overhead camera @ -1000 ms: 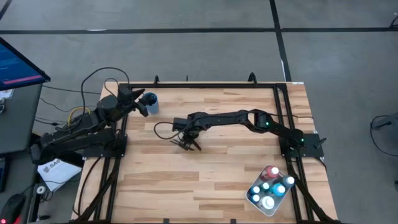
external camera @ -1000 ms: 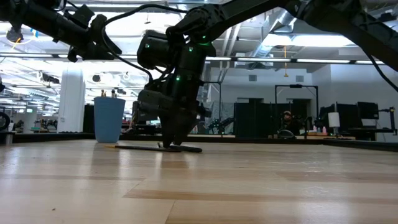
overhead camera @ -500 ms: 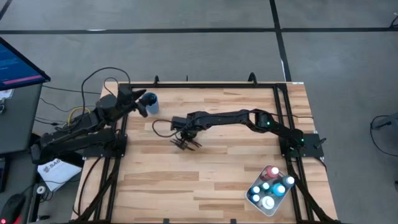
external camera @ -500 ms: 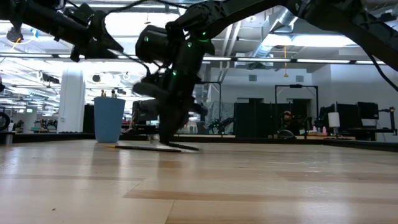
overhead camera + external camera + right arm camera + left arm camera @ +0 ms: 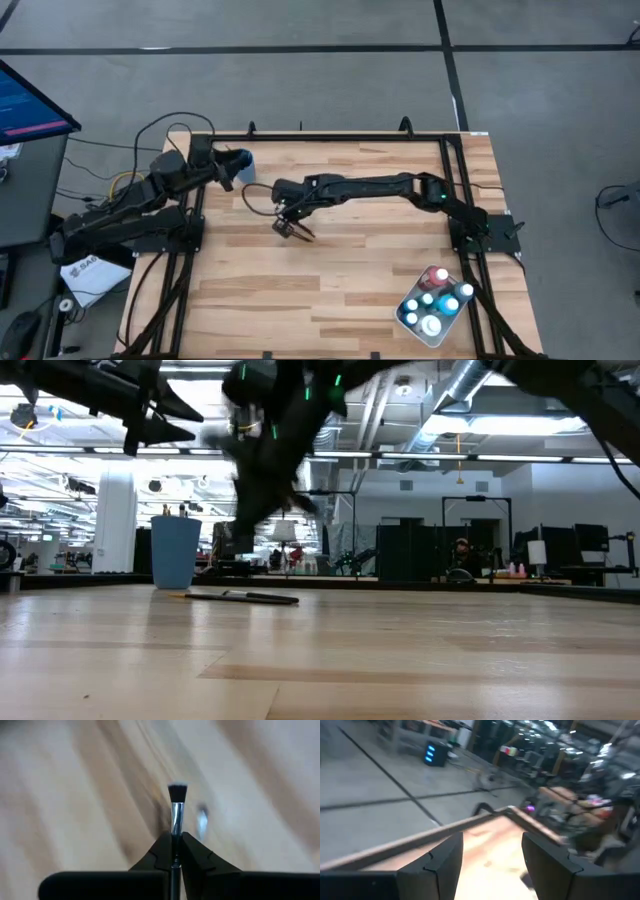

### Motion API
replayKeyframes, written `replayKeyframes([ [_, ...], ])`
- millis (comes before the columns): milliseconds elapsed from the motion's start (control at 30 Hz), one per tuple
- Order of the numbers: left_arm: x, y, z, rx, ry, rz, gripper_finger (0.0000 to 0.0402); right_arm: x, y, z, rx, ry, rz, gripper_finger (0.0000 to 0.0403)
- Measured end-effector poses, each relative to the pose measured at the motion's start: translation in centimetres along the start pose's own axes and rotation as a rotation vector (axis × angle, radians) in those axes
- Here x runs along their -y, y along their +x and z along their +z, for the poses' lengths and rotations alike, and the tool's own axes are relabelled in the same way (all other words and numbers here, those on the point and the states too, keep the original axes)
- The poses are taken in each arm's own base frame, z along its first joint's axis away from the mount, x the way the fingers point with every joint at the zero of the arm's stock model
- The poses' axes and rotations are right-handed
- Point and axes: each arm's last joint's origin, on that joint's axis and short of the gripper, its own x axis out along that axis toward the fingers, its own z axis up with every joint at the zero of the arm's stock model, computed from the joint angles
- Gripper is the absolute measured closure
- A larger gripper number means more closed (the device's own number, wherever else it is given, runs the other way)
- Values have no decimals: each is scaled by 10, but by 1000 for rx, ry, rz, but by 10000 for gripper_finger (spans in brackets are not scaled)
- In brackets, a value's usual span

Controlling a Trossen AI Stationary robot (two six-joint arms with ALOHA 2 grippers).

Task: Pick & Place Paint Supplies
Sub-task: Put the silver paint brush into the blue cup

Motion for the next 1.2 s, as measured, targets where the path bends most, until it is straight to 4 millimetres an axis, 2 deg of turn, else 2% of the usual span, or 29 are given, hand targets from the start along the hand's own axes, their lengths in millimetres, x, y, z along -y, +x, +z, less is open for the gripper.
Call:
replayKeyframes([
  [67, 1, -2, 1, -3, -53, -41, 207, -9, -25, 10, 105, -4, 22, 394],
  [167, 3, -6, 4, 14, -106, -86, 207, -12, -60, 23, 250, -12, 22, 394],
  [367, 9, -13, 16, 115, -133, -214, 207, -7, -105, 45, 445, -11, 69, 394],
  [533, 12, -13, 17, 103, -124, -301, 207, 0, -117, 55, 524, -19, 85, 394],
  [700, 13, -8, 15, 73, -115, -311, 207, 0, -140, 67, 669, -29, 134, 394],
  [833, 15, 3, 12, 20, -103, -369, 198, -2, -140, 70, 704, -35, 161, 394],
  [1000, 19, 14, 14, 33, -100, -432, 168, -5, -141, 70, 715, -41, 168, 394],
  [1200, 21, 16, 16, 63, -96, -445, 141, -6, -140, 69, 708, -56, 175, 394],
])
